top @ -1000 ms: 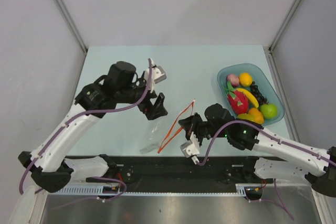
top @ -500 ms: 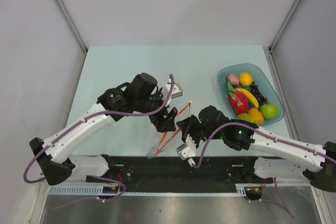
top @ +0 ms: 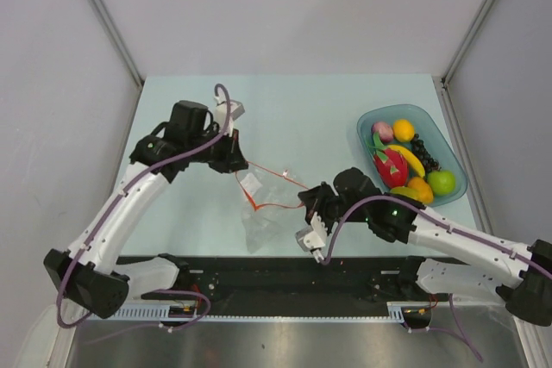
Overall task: Place the food in the zip-top bag and seal the zipper
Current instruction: Open the zipper of the food storage bag.
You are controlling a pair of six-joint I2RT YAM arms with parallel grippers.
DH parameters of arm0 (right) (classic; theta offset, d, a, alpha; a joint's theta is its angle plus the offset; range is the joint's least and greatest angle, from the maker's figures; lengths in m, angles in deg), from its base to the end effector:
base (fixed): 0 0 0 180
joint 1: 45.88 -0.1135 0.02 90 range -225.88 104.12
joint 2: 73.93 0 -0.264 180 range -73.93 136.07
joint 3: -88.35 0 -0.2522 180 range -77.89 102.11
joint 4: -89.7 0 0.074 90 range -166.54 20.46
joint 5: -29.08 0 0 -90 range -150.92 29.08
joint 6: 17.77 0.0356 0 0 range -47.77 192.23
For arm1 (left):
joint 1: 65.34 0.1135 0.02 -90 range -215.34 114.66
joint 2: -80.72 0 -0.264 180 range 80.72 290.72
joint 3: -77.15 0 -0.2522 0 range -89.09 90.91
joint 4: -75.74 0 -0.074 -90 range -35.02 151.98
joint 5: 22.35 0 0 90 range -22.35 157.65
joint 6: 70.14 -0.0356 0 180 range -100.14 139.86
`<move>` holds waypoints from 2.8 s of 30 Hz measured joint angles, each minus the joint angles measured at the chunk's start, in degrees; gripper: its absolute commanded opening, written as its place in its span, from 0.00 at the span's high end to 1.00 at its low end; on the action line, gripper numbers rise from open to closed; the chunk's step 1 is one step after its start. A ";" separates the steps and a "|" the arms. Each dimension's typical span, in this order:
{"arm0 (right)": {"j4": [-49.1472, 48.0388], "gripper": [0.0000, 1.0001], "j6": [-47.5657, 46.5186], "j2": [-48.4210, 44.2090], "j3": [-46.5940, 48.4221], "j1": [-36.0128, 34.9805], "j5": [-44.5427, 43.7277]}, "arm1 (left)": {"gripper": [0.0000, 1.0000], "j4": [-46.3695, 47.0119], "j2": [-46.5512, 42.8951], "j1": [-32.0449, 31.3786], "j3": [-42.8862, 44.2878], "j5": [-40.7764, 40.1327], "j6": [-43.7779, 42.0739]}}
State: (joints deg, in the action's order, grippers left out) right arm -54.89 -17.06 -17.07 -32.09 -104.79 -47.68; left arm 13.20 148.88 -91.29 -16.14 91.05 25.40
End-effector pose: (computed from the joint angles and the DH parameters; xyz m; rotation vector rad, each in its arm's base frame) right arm 0.1061 0.1918 0.2877 -2.0768 0.4518 -0.0660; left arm 0.2075 -0.1167 0.3647 0.6254 2.2973 -0.7460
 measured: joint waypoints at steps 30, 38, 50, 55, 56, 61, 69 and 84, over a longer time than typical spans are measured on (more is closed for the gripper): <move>5.11 0.04 53.64 0.50 19.17 34.10 17.27 | 1.00 11.85 1.68 -16.31 -2.19 -29.11 14.88; 1.79 0.07 100.15 12.04 20.72 39.39 26.16 | 1.00 12.07 8.94 -19.89 6.05 -35.47 13.38; -11.78 0.38 127.36 22.29 20.09 26.95 24.63 | 1.00 10.95 6.01 -20.33 6.71 -42.86 9.51; -14.69 0.85 130.60 28.89 21.33 25.38 23.61 | 0.97 10.80 2.60 -20.28 6.43 -43.85 8.59; -14.86 1.00 131.01 29.83 21.33 25.51 23.61 | 0.97 10.84 2.08 -20.22 6.21 -43.82 8.46; -13.73 1.00 130.09 31.58 21.07 27.96 25.09 | 1.00 10.45 -0.31 -17.77 2.54 -41.99 8.39; 2.62 1.00 105.20 32.87 20.68 34.62 28.63 | 1.00 6.14 0.87 -8.02 -3.52 -30.97 8.28; 29.09 1.00 71.80 39.63 36.57 33.22 37.38 | 1.00 5.79 3.93 -9.35 -0.09 -6.05 12.09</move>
State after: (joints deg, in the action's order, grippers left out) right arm -25.79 54.74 22.55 4.48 -71.57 -10.31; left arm 19.00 152.81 -100.65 -16.23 84.99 37.48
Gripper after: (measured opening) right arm 0.011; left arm 0.006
